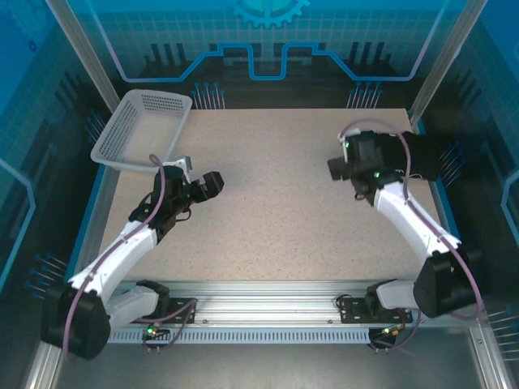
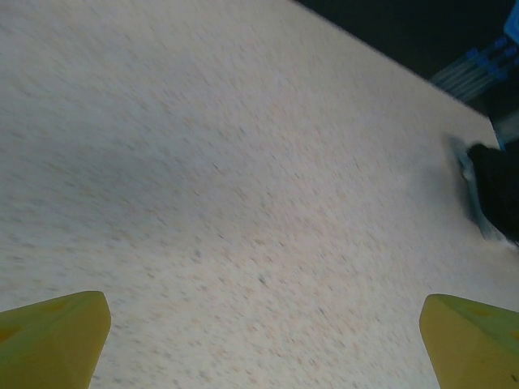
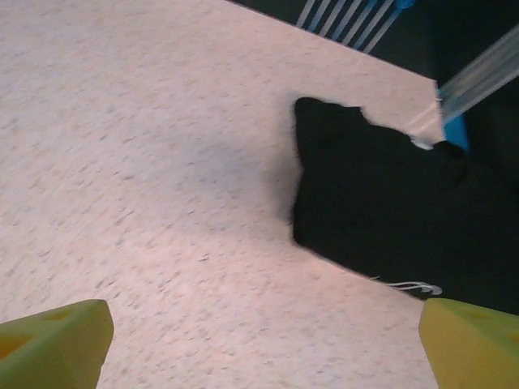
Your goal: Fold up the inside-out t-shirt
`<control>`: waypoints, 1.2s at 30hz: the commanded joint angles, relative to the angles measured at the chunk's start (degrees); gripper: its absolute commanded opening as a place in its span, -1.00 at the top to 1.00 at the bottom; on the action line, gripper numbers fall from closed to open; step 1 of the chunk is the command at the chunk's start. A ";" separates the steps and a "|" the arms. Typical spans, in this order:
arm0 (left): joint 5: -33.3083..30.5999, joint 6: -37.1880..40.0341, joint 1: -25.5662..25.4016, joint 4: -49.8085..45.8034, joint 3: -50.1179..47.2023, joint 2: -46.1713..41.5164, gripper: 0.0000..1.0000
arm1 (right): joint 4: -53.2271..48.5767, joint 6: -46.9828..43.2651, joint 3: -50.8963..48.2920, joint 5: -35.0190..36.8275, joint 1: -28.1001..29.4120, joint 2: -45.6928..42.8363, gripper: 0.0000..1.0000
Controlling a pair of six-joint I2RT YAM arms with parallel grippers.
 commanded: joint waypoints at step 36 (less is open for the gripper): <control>-8.98 29.58 12.29 56.62 -16.18 28.95 -0.98 | 63.23 3.16 -32.43 -16.89 -11.67 11.98 -1.00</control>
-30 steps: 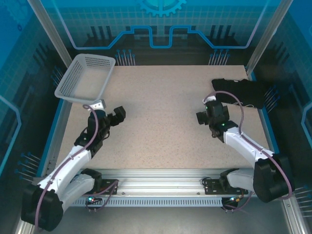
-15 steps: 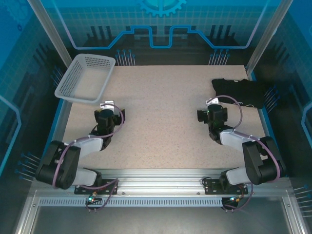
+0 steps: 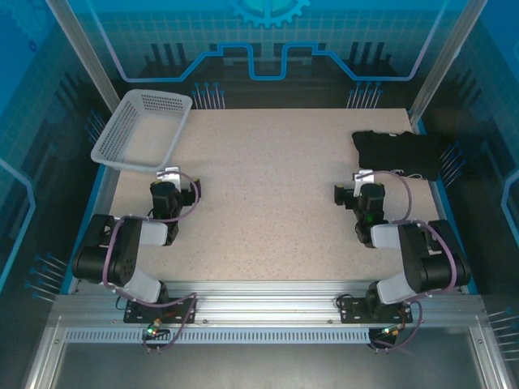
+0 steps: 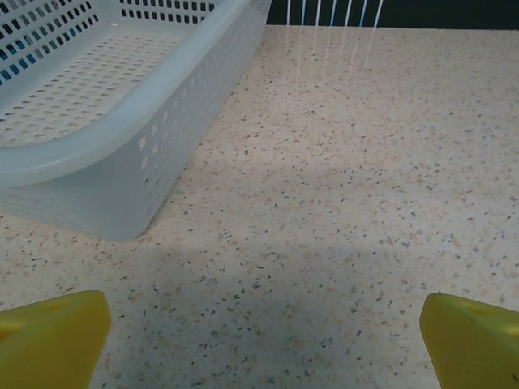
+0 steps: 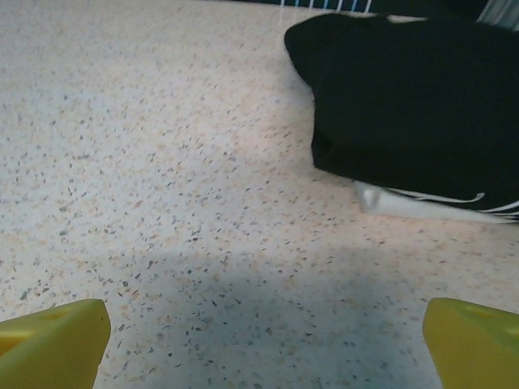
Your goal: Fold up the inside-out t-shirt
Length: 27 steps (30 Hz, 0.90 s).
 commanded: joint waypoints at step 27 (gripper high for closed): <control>2.57 -0.90 0.46 2.89 -0.31 0.04 -0.98 | 1.67 -1.54 2.48 -4.47 -0.35 0.55 -1.00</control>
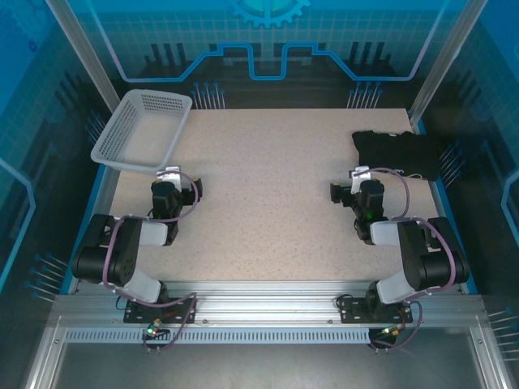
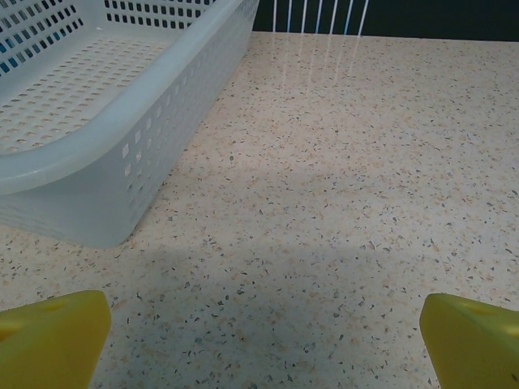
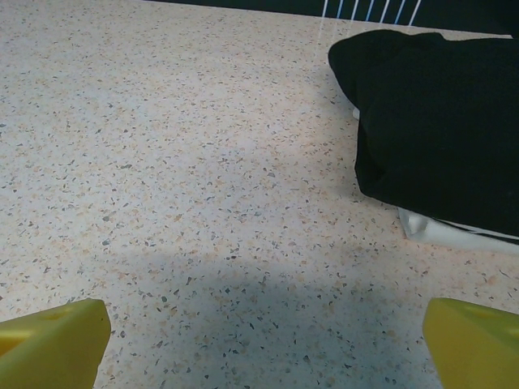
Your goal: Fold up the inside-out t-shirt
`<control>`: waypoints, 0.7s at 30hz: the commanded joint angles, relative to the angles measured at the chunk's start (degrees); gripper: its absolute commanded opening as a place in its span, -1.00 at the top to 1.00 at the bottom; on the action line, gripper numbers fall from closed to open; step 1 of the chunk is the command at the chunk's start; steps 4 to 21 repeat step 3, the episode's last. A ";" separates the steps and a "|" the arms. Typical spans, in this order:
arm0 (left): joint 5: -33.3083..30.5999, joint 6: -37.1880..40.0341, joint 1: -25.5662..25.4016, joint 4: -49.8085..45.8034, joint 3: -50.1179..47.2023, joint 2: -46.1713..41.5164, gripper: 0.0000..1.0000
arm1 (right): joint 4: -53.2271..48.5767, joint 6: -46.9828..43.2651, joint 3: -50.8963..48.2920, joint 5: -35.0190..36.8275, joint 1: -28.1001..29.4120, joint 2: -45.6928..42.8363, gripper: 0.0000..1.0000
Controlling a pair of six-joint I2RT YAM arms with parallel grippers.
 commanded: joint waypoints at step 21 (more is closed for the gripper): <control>1.11 -0.49 0.46 2.30 -0.29 0.10 -0.98 | 1.19 -0.51 1.01 -0.57 -0.34 0.07 -1.00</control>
